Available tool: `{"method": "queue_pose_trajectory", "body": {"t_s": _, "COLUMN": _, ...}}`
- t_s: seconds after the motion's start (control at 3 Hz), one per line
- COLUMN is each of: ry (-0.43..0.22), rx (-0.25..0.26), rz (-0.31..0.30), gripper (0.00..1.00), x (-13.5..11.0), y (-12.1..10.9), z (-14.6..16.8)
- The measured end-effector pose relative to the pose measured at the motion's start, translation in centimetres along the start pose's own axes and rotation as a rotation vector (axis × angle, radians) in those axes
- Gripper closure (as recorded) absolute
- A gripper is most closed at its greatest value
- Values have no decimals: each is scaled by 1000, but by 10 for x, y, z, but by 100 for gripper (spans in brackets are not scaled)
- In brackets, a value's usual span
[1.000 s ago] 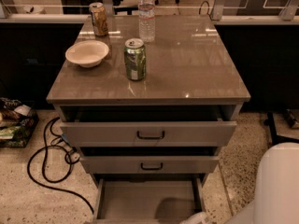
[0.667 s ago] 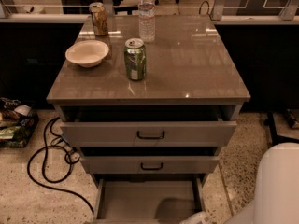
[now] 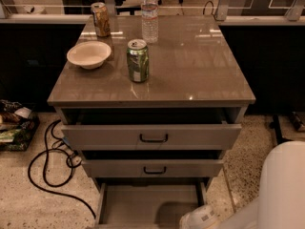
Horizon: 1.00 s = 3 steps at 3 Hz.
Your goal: Open bottom drawer
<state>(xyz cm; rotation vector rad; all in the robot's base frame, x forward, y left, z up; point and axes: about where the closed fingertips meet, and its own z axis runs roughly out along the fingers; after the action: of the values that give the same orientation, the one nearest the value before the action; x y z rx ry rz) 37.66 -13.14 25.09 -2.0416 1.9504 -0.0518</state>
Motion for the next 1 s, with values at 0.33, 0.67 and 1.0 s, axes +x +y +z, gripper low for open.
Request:
{"method": "queue_pose_trajectory", "body": {"t_s": 0.33, "ry": -19, "rx": 2, "rz": -30, "gripper": 100, "x": 12, "y": -24, "z": 13}}
{"method": "queue_pose_trajectory", "body": {"t_s": 0.67, "ry": -43, "rx": -21, "rz": -33, "gripper": 100, "x": 29, "y": -42, "z": 34}}
{"method": "queue_pose_trajectory", "body": {"t_s": 1.0, "ry": -70, "rx": -71, "rz": -11, "gripper": 100, "x": 46, "y": -53, "z": 61}}
